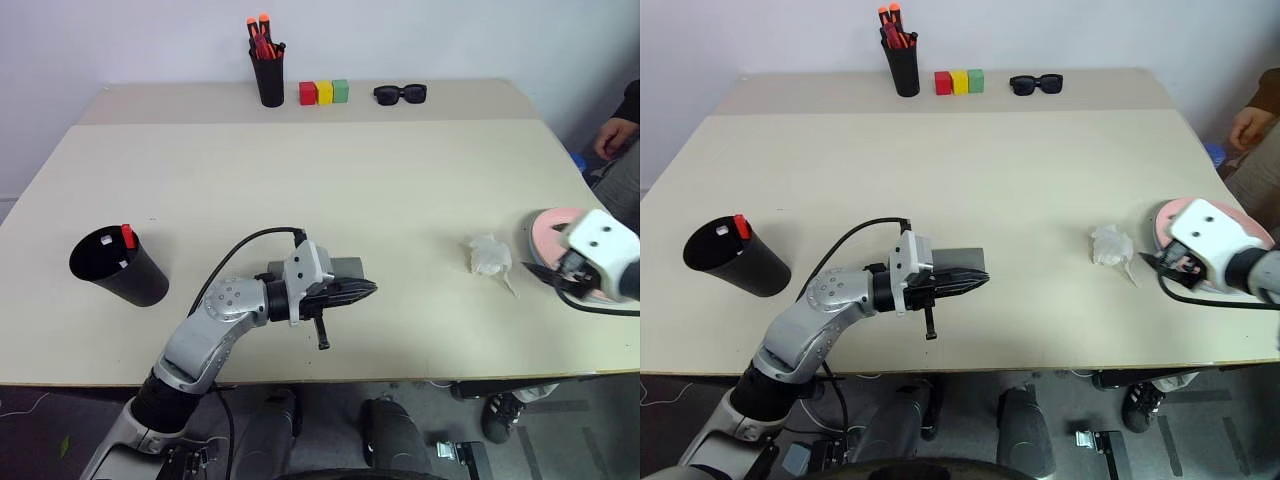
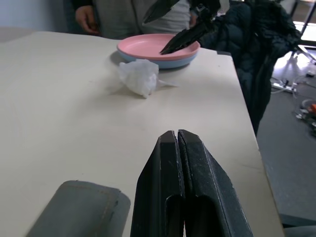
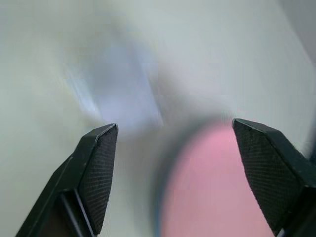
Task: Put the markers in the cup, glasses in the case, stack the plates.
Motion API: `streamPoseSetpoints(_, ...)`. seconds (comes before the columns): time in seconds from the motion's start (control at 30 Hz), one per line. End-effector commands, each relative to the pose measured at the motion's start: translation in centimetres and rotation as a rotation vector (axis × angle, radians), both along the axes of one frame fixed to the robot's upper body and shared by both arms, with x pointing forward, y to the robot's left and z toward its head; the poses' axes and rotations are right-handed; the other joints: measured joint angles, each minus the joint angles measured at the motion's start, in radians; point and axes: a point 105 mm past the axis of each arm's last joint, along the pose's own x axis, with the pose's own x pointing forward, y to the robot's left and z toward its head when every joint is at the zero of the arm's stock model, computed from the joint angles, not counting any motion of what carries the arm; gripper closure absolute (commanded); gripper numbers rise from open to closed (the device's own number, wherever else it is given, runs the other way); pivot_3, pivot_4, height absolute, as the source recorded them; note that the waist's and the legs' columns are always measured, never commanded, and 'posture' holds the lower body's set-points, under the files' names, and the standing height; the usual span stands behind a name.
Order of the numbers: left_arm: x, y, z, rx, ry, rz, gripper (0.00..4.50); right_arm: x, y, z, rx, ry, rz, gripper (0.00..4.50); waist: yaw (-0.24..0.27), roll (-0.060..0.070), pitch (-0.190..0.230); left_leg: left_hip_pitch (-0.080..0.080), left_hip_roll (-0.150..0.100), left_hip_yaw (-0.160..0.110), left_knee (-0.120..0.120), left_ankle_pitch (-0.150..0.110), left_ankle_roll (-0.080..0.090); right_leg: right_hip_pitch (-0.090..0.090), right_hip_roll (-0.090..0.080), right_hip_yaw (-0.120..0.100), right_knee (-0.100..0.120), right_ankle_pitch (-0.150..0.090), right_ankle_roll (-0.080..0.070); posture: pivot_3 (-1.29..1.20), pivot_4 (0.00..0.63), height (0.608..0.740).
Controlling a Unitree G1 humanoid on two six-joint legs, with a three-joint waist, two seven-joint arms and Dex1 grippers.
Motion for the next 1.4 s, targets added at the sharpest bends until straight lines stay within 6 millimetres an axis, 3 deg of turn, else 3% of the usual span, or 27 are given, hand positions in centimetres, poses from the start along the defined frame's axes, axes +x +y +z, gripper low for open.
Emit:
streamPoseSetpoints(0.03,-0.5,0.2,1.2,-0.038,-0.049,0.010,4.50,0.9,1.5,0.0,0.102,-0.025,0.012,0.62,0.000,0.000,0.000,0.000,0.000,-0.001,0.000,0.000,0.000,0.000,0.000,0.000,0.000,0.000,0.000,0.00,0.150,0.740)
streamPoseSetpoints(0.17,-0.5,0.1,1.2,-0.040,-0.049,0.015,4.50,1.2,1.9,-0.6,0.170,-0.011,-0.002,0.62,0.002,0.000,0.000,-0.001,-0.001,-0.003,0.001,-0.001,0.001,0.000,0.000,0.000,-0.001,0.000,0.000,0.00,0.150,0.740)
streamPoseSetpoints(0.27,-0.4,0.3,1.1,-0.035,-0.054,0.030,4.50,1.3,0.8,-3.6,0.200,0.065,-0.092,0.62,0.000,0.000,0.000,0.000,-0.001,-0.003,0.001,-0.001,0.001,0.000,0.000,0.000,-0.001,0.000,0.000,0.00,0.150,0.740)
streamPoseSetpoints(0.3,-0.3,0.4,1.1,-0.033,-0.055,0.032,4.50,1.3,0.5,-4.1,0.204,0.073,-0.109,0.85,0.000,0.000,0.000,0.000,-0.001,-0.003,0.001,-0.001,0.001,0.001,0.000,0.000,-0.001,0.000,0.000,0.00,0.150,0.740)
streamPoseSetpoints(0.37,-0.2,0.4,1.1,-0.032,-0.055,0.035,4.50,1.3,0.4,-4.2,0.216,0.070,-0.123,1.48,0.000,0.001,0.000,0.000,-0.001,-0.003,0.001,-0.001,0.001,0.001,0.000,0.000,-0.001,0.000,0.000,0.00,0.150,0.740)
streamPoseSetpoints(0.57,-0.3,0.4,1.0,-0.026,-0.052,0.031,4.50,1.1,0.9,-3.3,0.194,0.047,-0.091,4.48,-0.001,0.001,0.000,0.000,-0.001,-0.003,0.001,-0.001,0.001,0.000,0.000,0.000,0.000,0.000,0.000,0.00,0.150,0.740)
streamPoseSetpoints(0.7,-0.2,0.2,1.1,-0.029,-0.054,0.026,4.50,1.1,0.3,-1.0,0.190,-0.026,-0.106,4.48,-0.001,0.001,0.000,0.000,-0.001,-0.002,0.001,-0.001,0.001,0.000,0.000,0.000,0.000,0.000,0.000,0.00,0.150,0.740)
streamPoseSetpoints(0.87,-0.1,0.1,1.1,-0.034,-0.049,0.021,4.50,1.2,-4.6,2.9,0.142,-0.149,-0.280,4.48,0.000,0.001,0.000,0.000,-0.001,-0.002,0.001,-0.001,0.001,0.001,0.000,0.000,-0.001,0.000,0.000,0.00,0.150,0.740)
streamPoseSetpoints(0.93,-0.1,0.0,1.2,-0.036,-0.047,0.018,4.50,1.1,-6.4,3.1,0.106,-0.150,-0.352,4.48,0.001,0.001,0.000,0.000,-0.001,-0.002,0.001,-0.001,0.001,0.001,0.000,0.000,-0.001,0.000,0.000,0.00,0.150,0.740)
streamPoseSetpoints(1.03,0.0,-0.2,1.1,-0.039,-0.042,0.013,4.50,0.5,-9.7,1.8,-0.010,-0.090,-0.495,4.48,0.001,0.001,0.000,0.000,-0.001,0.001,0.001,-0.001,0.001,0.001,0.000,0.000,-0.001,0.000,0.000,0.00,0.150,0.740)
streamPoseSetpoints(1.13,0.1,-0.4,1.0,-0.041,-0.039,0.010,4.50,0.8,-9.5,1.8,0.020,-0.095,-0.497,3.35,-0.003,0.001,0.000,0.000,-0.001,0.002,0.001,-0.001,0.001,0.001,-0.001,0.000,-0.002,0.000,0.000,0.00,0.150,0.740)
streamPoseSetpoints(1.33,0.8,0.4,0.7,-0.022,-0.044,0.080,4.50,1.5,-8.4,2.1,-0.012,-0.124,-0.438,0.38,-0.004,0.002,-0.001,0.000,0.000,0.003,0.001,-0.001,0.002,0.000,0.000,0.001,-0.001,0.000,0.000,0.00,0.150,0.740)
streamPoseSetpoints(1.4,1.7,1.4,0.5,-0.029,-0.044,0.178,4.50,2.0,-6.5,2.6,0.014,-0.149,-0.338,0.38,-0.003,0.002,-0.001,0.000,-0.001,0.003,0.001,-0.001,0.002,0.000,0.000,0.001,-0.001,0.000,0.000,0.00,0.150,0.740)
